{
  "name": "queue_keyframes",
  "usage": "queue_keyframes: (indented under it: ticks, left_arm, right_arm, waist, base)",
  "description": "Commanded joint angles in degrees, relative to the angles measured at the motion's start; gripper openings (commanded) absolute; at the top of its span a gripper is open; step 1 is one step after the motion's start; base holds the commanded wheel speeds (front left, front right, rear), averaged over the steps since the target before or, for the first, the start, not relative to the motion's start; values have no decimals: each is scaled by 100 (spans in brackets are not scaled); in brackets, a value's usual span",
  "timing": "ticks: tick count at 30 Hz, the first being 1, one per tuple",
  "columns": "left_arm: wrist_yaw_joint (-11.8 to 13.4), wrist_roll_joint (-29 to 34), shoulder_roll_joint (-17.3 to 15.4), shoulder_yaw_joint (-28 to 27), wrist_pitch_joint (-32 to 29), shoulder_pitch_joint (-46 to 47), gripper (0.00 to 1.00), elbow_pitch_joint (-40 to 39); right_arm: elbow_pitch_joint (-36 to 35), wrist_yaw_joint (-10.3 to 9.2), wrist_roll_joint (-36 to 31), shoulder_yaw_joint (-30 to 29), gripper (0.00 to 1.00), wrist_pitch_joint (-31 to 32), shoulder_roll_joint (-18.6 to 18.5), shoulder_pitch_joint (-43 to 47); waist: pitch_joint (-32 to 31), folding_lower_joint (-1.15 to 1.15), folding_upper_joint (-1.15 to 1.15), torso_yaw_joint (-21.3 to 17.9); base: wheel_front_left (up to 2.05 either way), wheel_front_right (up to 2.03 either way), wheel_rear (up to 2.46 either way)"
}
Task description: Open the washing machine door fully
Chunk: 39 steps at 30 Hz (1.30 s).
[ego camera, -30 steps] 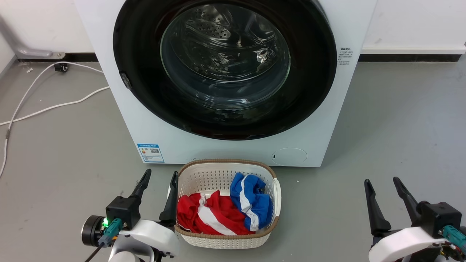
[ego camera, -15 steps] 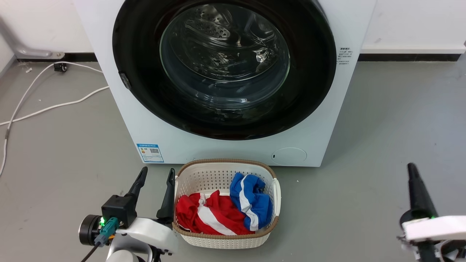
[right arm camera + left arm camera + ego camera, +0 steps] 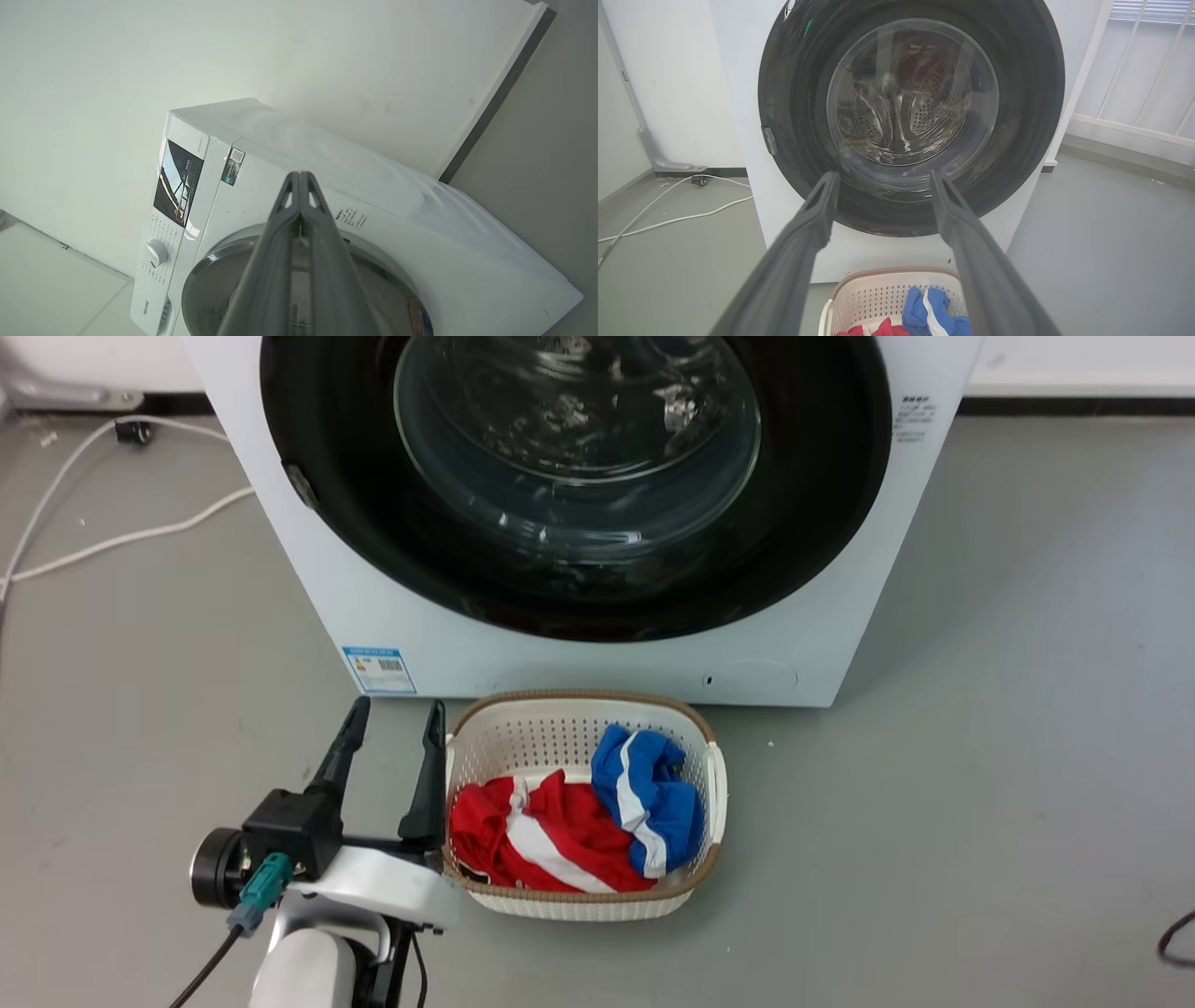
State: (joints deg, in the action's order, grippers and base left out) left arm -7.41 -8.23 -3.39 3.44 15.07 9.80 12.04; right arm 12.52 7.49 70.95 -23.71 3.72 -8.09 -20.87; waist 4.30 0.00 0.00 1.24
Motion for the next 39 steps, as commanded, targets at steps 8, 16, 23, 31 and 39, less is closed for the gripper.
queue_keyframes:
  ticks: [8,16,23,31,39]
  left_arm:
    - [-3,-6,35,7,15,461,100,-322]
    - [-3,-30,52,101,15,824,100,-444]
    - [33,-39,55,285,15,1010,100,-503]
    - [118,-131,54,498,15,1198,100,-580]
    - [159,-207,54,691,15,1402,100,-607]
  right_arm:
    - [930,0,-32,-285,0,607,-638,-1542]
    - [1994,0,-592,56,0,1773,-1233,-2935]
    - [2513,0,-1126,442,0,2809,-1388,-3823]
    - [2698,0,-1693,730,0,3247,-1300,-4445]
    - [2951,0,-2143,748,0,3429,-1254,-5005]
  waist:
    - [827,0,0,298]
    - [1410,0,0,539]
    - [1722,0,0,694]
    - [2025,0,0,876]
    - [2295,0,0,1076]
  base:
    - [0,0,0]
    - [0,0,0]
    - [0,0,0]
    - [0,0,0]
    - [0,0,0]
